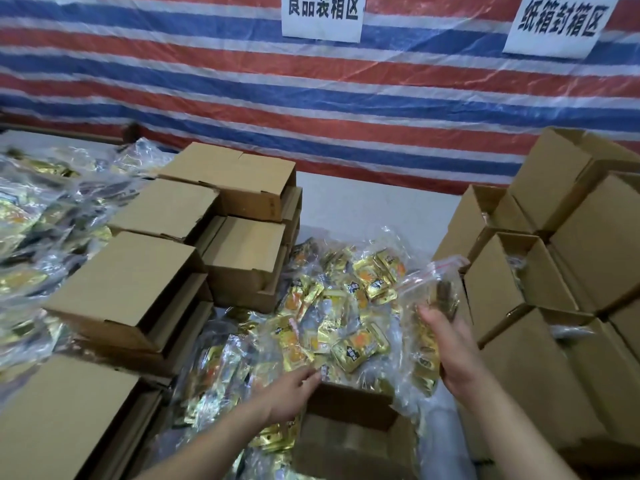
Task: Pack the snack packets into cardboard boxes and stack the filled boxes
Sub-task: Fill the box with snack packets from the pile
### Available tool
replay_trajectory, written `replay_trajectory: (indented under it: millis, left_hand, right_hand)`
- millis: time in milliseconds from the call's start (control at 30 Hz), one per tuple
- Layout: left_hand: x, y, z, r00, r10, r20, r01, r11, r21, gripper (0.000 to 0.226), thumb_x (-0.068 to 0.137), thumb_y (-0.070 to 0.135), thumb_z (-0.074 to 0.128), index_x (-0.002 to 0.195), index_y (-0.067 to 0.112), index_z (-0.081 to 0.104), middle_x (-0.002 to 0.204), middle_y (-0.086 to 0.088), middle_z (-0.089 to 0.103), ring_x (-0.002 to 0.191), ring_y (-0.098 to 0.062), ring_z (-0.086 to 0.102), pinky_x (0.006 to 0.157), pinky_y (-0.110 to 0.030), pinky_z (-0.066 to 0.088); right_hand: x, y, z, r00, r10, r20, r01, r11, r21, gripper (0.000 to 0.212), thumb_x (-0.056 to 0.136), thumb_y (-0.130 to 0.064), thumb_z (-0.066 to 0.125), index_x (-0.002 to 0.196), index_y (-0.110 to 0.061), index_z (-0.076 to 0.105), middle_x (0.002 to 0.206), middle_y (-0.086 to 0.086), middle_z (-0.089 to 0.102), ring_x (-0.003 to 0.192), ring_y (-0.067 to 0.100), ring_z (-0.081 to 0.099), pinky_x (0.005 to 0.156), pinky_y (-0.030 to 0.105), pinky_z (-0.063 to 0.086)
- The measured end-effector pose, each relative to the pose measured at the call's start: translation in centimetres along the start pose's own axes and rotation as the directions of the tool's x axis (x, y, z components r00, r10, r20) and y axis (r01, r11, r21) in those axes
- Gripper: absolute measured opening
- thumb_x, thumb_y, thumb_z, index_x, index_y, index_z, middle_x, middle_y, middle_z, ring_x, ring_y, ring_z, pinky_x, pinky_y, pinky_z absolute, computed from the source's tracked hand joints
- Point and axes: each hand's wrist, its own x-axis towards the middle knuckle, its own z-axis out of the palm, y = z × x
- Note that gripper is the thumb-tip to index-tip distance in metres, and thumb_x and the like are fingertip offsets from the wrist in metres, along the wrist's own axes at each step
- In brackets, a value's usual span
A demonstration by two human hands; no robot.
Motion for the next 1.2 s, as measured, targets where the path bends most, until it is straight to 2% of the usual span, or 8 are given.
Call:
replay_trajectory:
  millis: [167, 400, 533, 700, 833, 967, 1067, 1200]
  left_hand:
    - [0.5, -0.2, 1.6, 0.999, 0.038, -0.004, -0.038, 0.994, -0.103, 0.060, 0.103, 0.057, 0.028, 0.150, 0.021, 0.042, 0.154, -0.002, 0.042, 0.141, -0.016, 0.037, 0.115, -0.030, 0.023]
    - [0.9, -1.4, 1.5, 0.995, 0.099, -0.007, -0.099, 0.985, -0.143, 0.033, 0.106, 0.032, 0.042, 0.131, 0.017, 0.058, 0.132, -0.004, 0.061, 0.113, -0.012, 0.055, 0.098, -0.025, 0.044]
    - [0.7, -1.2, 1.6, 0.995, 0.095, -0.011, -0.096, 0.977, -0.190, 0.041, 0.107, 0.044, 0.035, 0.120, 0.021, 0.067, 0.119, 0.002, 0.068, 0.108, -0.011, 0.063, 0.098, -0.030, 0.049]
    - [0.4, -1.4, 2.2, 0.995, 0.053, -0.086, -0.068, 0.981, -0.182, 0.035, 0.105, 0.049, 0.032, 0.087, 0.041, 0.061, 0.088, 0.023, 0.062, 0.086, 0.012, 0.056, 0.069, -0.005, 0.036]
    - [0.5, -1.8, 2.5, 0.993, 0.053, -0.104, -0.072, 0.981, -0.181, 0.036, 0.105, 0.051, 0.031, 0.090, 0.035, 0.060, 0.085, 0.018, 0.061, 0.082, 0.010, 0.055, 0.069, -0.007, 0.038]
    - [0.8, -2.1, 2.5, 0.989, 0.087, -0.115, -0.102, 0.987, -0.126, 0.051, 0.106, 0.049, 0.029, 0.104, 0.016, 0.068, 0.100, -0.002, 0.069, 0.094, -0.013, 0.063, 0.081, -0.024, 0.048]
    - [0.5, -2.0, 2.5, 0.988, 0.095, -0.124, -0.107, 0.989, -0.098, 0.049, 0.106, 0.048, 0.029, 0.099, 0.020, 0.068, 0.095, 0.001, 0.069, 0.091, -0.011, 0.063, 0.082, -0.025, 0.049]
    - [-0.2, -1.6, 3.0, 0.985, 0.118, -0.122, -0.125, 0.991, -0.050, 0.044, 0.104, 0.053, 0.028, 0.081, 0.031, 0.059, 0.077, 0.009, 0.060, 0.072, 0.002, 0.055, 0.059, -0.010, 0.036]
  right_hand:
    - [-0.5, 1.3, 1.2, 0.947, 0.032, 0.319, 0.112, 0.899, -0.422, 0.047, 0.076, -0.046, 0.080, 0.114, -0.043, 0.052, 0.107, -0.034, 0.064, 0.103, -0.010, 0.062, 0.079, 0.009, 0.050]
    - [-1.4, 4.8, 3.5, 0.788, 0.321, 0.526, 0.314, 0.525, -0.791, 0.051, 0.073, -0.058, 0.070, 0.116, -0.034, 0.055, 0.100, -0.013, 0.068, 0.087, 0.003, 0.066, 0.081, 0.033, 0.057]
    - [-1.3, 6.7, 4.1, 0.734, 0.429, 0.526, 0.461, 0.254, -0.850, 0.056, 0.070, -0.062, 0.059, 0.113, -0.028, 0.057, 0.105, -0.001, 0.068, 0.094, 0.022, 0.063, 0.078, 0.032, 0.052]
    - [-1.1, 8.2, 5.2, 0.707, 0.492, 0.508, 0.536, 0.097, -0.839, 0.051, 0.075, -0.064, 0.058, 0.111, -0.027, 0.059, 0.101, 0.004, 0.067, 0.090, 0.027, 0.061, 0.069, 0.031, 0.042]
    - [-0.1, 8.7, 7.3, 0.647, 0.604, 0.466, 0.559, 0.041, -0.828, 0.062, 0.083, -0.062, 0.060, 0.131, -0.024, 0.052, 0.117, 0.008, 0.066, 0.105, 0.032, 0.062, 0.076, 0.035, 0.044]
    - [0.6, 10.2, 9.1, 0.555, 0.751, 0.357, 0.542, -0.001, -0.840, 0.056, 0.092, -0.046, 0.057, 0.135, -0.011, 0.052, 0.128, 0.012, 0.061, 0.107, 0.033, 0.061, 0.085, 0.039, 0.049]
    - [0.1, 12.5, 9.2, 0.466, 0.812, 0.353, 0.488, 0.097, -0.868, 0.047, 0.099, -0.028, 0.057, 0.143, -0.018, 0.046, 0.143, 0.007, 0.052, 0.123, 0.031, 0.055, 0.099, 0.038, 0.043]
    - [-1.4, 16.5, 8.5, 0.541, 0.806, 0.242, 0.402, 0.005, -0.915, 0.062, 0.098, -0.010, 0.056, 0.154, -0.007, 0.029, 0.150, 0.017, 0.045, 0.135, 0.034, 0.047, 0.111, 0.042, 0.038]
